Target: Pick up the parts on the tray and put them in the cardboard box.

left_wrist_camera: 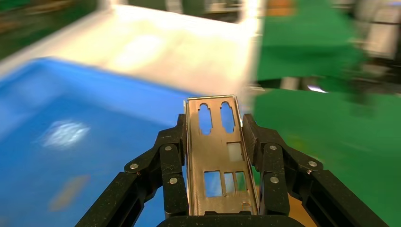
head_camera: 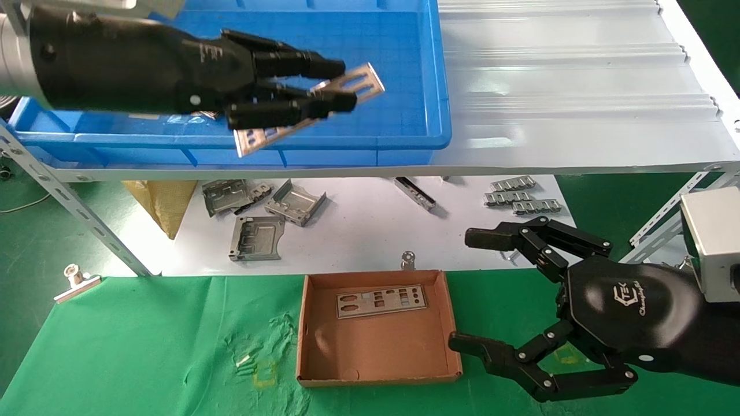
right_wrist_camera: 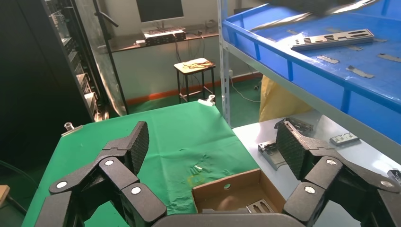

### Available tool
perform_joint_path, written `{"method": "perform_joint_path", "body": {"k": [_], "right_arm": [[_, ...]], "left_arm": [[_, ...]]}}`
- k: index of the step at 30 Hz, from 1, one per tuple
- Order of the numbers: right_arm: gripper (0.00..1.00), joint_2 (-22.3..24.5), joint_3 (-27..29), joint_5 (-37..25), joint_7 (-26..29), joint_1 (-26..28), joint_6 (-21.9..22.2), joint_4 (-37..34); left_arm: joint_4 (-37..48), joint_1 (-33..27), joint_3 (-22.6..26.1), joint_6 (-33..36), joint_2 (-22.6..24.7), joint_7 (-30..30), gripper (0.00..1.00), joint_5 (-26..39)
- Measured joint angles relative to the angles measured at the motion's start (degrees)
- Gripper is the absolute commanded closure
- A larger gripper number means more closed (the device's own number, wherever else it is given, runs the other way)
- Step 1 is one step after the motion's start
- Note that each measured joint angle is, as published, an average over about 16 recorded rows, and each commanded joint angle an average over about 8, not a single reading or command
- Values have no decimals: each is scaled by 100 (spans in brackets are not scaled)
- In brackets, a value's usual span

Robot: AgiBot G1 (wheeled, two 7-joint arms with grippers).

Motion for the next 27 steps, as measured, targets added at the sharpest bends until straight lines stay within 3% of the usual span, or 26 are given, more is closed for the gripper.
{"method": "perform_joint_path", "body": {"k": [6, 14, 20, 27], "right_arm": [[0, 0, 0, 0, 0, 0, 0, 0], [0, 0, 0, 0, 0, 0, 0, 0], [0, 0, 0, 0, 0, 0, 0, 0], [0, 0, 0, 0, 0, 0, 0, 0]], "left_arm": [[-1178, 711, 474, 433, -276, 184, 100, -436], [-2343, 1887, 1265, 12, -362, 595, 100, -751], [-2215, 2448, 1580, -523, -63, 1170, 100, -611], [-1583, 2705, 1663, -1004, 414, 1913, 99, -416]]}}
